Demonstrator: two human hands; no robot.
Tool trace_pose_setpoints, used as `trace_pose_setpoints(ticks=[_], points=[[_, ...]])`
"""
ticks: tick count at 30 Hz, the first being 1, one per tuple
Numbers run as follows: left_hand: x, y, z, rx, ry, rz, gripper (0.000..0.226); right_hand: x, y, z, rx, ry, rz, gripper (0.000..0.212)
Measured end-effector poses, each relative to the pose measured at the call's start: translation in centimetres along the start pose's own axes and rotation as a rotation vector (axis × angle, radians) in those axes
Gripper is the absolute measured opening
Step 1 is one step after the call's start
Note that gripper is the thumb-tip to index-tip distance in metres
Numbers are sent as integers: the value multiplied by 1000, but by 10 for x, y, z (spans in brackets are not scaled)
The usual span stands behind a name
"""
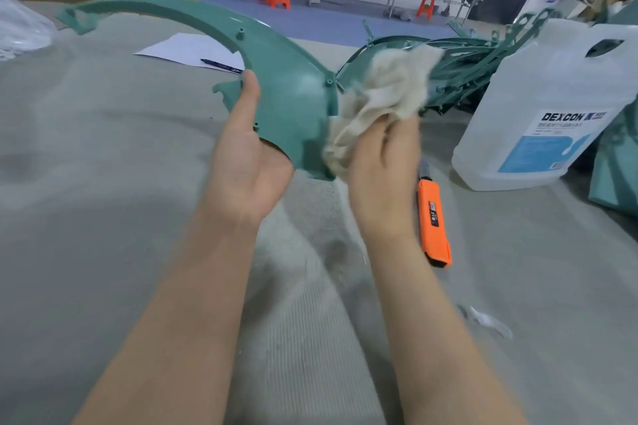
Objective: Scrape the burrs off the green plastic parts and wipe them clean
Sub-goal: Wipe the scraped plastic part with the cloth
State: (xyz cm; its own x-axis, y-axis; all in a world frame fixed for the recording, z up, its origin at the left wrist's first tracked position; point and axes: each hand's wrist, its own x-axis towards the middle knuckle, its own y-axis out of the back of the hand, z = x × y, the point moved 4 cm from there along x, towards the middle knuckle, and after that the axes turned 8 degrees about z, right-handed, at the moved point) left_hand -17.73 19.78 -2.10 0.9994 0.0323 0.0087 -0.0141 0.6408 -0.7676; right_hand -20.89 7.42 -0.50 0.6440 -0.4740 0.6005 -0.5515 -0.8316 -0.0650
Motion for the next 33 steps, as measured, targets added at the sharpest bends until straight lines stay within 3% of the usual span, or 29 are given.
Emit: trace_pose_setpoints(ticks=[2, 5, 11, 13, 16, 20, 24, 26, 28, 29, 31, 33], points=[[-5, 4, -10, 113, 25, -15, 50, -26, -26, -14, 61, 124, -256, 39], [-8, 9, -14, 154, 17, -24, 54, -45, -48, -9, -150, 248, -484, 53], [-7, -13, -8, 12, 18, -140, 62, -14, -28, 30, -487, 104, -372, 48], [-8, -16, -10, 25, 0, -160, 61, -12, -26, 30, -390, 117, -325, 42], [-8, -21, -10, 110, -51, -137, 65, -11, -22, 23, -182, -59, -258, 29], [-15, -29, -15, 237, -95, -209, 73, -20, -29, 3, 164, -161, -454, 23], [-12, -24, -15, 164, -76, -287, 72, -26, -32, -4, 211, -128, -566, 38], [-10, -23, -16, 197, -35, -281, 79, -24, -31, -1, 151, -137, -508, 25], [-7, -22, -23, 330, -18, -269, 77, -15, -24, 4, 159, -220, -292, 6], [-7, -22, -25, 457, -58, -252, 71, -10, -18, 10, 207, -309, -158, 12], [-6, -18, -21, 690, -220, -97, 48, 1, -7, 26, 452, -580, 4, 11], [-1, -3, -9, 741, -365, 172, 36, 8, 0, 34, 701, -772, -27, 18]])
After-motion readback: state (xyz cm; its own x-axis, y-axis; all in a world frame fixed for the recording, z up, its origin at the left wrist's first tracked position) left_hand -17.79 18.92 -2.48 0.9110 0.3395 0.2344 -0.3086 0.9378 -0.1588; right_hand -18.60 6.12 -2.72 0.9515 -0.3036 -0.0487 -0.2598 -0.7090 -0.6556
